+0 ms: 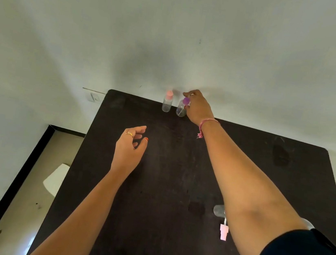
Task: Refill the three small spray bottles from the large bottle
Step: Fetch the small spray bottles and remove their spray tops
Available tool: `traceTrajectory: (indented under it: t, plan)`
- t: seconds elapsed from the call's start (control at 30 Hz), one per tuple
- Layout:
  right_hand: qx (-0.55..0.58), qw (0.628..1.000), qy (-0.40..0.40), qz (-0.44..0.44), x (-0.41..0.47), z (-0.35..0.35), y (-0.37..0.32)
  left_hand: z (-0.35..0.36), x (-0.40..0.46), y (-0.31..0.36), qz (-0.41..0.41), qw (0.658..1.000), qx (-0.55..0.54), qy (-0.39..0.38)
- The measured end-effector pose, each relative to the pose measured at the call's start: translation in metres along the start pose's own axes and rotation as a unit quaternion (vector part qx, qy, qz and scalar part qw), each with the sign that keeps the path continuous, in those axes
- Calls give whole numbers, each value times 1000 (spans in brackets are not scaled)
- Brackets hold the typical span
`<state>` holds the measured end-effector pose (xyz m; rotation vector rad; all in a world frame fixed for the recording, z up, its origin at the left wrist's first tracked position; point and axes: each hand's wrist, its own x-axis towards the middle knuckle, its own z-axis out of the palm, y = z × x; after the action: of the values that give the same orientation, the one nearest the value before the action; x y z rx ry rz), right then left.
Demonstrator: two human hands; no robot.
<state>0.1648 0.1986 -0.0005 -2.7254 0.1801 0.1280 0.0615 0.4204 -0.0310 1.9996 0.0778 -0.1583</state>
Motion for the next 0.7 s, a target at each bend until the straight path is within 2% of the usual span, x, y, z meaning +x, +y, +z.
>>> traceTrajectory:
  t: [0.17,0.33,0.53,0.7]
  plan:
    - [19,998,48,28,-7,8,11,2,-6,-3,-6,1000,-4,-8]
    - [31,998,36,30,-22,-6,22,4,-13,2,-7,1000,-13,-6]
    - [145,988,-48,12,-56,-60,14,7,-25,20,9,999,-30,-9]
    - [273,957,-94,-11,-101,-105,-1,15,-41,48,49,997,-43,-47]
